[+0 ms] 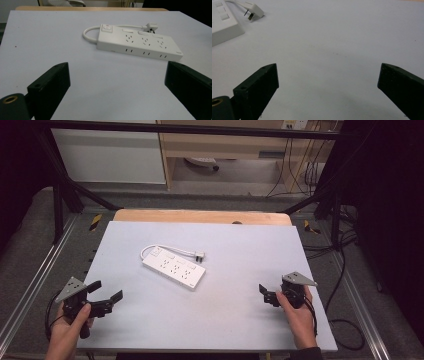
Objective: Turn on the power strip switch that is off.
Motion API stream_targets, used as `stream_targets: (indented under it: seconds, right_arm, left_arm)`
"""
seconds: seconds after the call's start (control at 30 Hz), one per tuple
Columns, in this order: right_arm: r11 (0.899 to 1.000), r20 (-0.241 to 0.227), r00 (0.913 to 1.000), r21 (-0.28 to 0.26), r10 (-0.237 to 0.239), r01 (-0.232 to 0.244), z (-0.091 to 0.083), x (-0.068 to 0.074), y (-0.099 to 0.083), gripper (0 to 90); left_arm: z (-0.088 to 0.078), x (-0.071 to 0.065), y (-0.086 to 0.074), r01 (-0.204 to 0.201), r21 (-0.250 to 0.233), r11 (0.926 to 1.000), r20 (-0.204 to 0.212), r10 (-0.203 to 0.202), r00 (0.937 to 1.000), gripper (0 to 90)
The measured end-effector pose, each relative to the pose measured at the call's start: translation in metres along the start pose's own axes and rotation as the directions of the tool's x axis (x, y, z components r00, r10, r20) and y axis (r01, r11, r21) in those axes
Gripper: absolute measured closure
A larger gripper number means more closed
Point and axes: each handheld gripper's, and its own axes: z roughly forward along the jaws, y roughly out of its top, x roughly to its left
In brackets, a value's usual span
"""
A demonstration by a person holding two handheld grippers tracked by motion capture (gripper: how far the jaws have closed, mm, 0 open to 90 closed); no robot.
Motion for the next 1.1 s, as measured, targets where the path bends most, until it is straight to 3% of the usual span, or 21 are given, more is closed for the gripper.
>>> stream_targets:
  seconds: [0.37, 0.67, 1.1]
  right_arm:
    - [1.0, -0.017, 0.9994, 0.006, -0.03, 0.03, 0.002, 0.004, 0.002, 3.7]
    - [0.999, -0.019, 0.9991, 0.004, -0.037, 0.037, 0.002, 0.007, 0.003, 3.5]
    - [0.999, -0.027, 0.9988, 0.004, -0.042, 0.042, 0.003, 0.007, 0.003, 3.4]
  left_arm:
    - [-0.004, -0.001, 0.002, -0.016, -0.015, 0.9998, 0.001, 0.016, 0.9999, 6.1]
    - [-0.008, -0.008, 0.004, -0.03, -0.051, 0.9982, 0.03, 0.032, 0.999, 5.4]
    - [-0.014, -0.009, 0.009, -0.005, -0.101, 0.9949, 0.044, 0.01, 0.999, 5.4]
